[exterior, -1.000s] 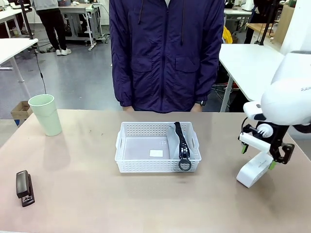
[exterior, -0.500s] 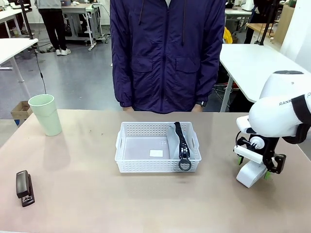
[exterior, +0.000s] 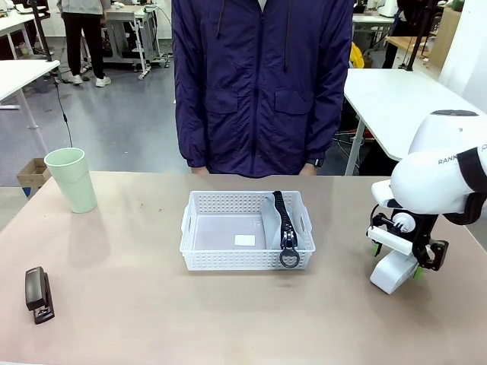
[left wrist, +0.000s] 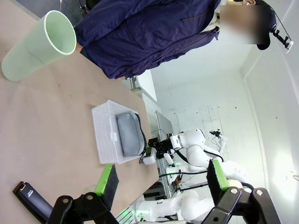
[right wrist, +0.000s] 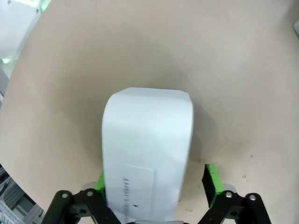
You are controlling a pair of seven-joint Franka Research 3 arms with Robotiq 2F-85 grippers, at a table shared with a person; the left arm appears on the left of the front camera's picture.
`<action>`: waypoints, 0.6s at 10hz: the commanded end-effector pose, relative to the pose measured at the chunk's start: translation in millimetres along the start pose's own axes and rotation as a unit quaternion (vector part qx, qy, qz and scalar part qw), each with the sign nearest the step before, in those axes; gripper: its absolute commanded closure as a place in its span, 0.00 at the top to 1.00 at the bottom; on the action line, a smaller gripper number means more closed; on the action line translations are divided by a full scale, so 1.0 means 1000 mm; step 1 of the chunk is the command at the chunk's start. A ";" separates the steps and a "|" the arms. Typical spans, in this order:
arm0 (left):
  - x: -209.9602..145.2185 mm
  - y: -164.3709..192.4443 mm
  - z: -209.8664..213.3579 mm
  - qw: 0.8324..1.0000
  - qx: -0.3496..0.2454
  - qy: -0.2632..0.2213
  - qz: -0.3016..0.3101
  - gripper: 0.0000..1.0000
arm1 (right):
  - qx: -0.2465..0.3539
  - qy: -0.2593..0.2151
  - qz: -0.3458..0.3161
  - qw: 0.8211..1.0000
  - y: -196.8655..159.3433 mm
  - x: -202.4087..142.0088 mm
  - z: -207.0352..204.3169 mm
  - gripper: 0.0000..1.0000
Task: Efficiently arrange items inside the basket to fit them all.
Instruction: Pick up the Digital clock and place it inside the Organizing basket.
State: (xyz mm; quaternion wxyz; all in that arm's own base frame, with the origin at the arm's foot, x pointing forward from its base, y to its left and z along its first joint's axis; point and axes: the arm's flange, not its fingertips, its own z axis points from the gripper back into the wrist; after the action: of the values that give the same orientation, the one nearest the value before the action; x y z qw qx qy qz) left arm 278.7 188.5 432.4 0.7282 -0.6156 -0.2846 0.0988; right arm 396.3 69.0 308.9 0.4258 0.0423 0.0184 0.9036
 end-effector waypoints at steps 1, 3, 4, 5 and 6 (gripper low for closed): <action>-0.001 -0.001 0.001 1.000 -0.007 -0.001 -0.010 1.00 | -0.026 -0.012 0.017 0.999 0.019 0.004 -0.007 0.41; -0.001 -0.001 0.001 1.000 -0.007 -0.001 -0.010 1.00 | -0.018 -0.015 0.018 1.000 0.018 0.005 -0.007 0.36; -0.001 -0.001 0.001 1.000 -0.007 -0.001 -0.010 1.00 | -0.019 -0.017 0.020 0.999 0.018 0.004 -0.008 0.00; -0.001 -0.001 0.001 1.000 -0.007 -0.001 -0.010 1.00 | -0.018 -0.019 0.022 0.999 0.018 0.004 -0.008 0.00; -0.001 -0.001 0.001 1.000 -0.007 -0.001 -0.010 1.00 | -0.018 -0.021 0.024 0.999 0.019 0.004 -0.009 0.00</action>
State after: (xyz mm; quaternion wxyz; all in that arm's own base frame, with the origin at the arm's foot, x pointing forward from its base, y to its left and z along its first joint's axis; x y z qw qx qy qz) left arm 278.7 188.5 432.4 0.7282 -0.6156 -0.2846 0.0988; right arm 396.2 65.4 311.4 0.4232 0.0440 0.0170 0.9048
